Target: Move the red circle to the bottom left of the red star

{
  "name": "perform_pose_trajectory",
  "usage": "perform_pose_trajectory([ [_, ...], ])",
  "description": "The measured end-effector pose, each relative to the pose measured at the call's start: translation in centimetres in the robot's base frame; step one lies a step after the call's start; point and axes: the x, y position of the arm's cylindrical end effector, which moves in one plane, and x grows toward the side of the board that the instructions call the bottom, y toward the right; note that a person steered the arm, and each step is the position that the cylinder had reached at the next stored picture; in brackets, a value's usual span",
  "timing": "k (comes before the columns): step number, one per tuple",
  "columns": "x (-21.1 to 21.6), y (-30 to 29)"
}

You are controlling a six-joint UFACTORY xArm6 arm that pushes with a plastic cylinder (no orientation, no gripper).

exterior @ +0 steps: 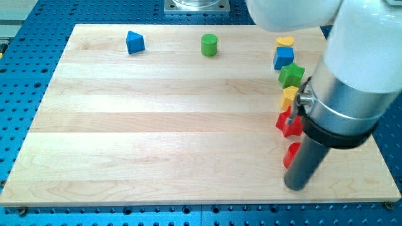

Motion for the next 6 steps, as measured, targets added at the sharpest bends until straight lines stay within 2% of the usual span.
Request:
perform_pose_trajectory([
  [1, 0.5, 2.9],
  [2, -2.6, 2.9],
  [3, -1.7, 3.3],
  [4, -1.1, 0.4],
  [5, -1.3, 0.4],
  [6, -3.3, 0.4],
])
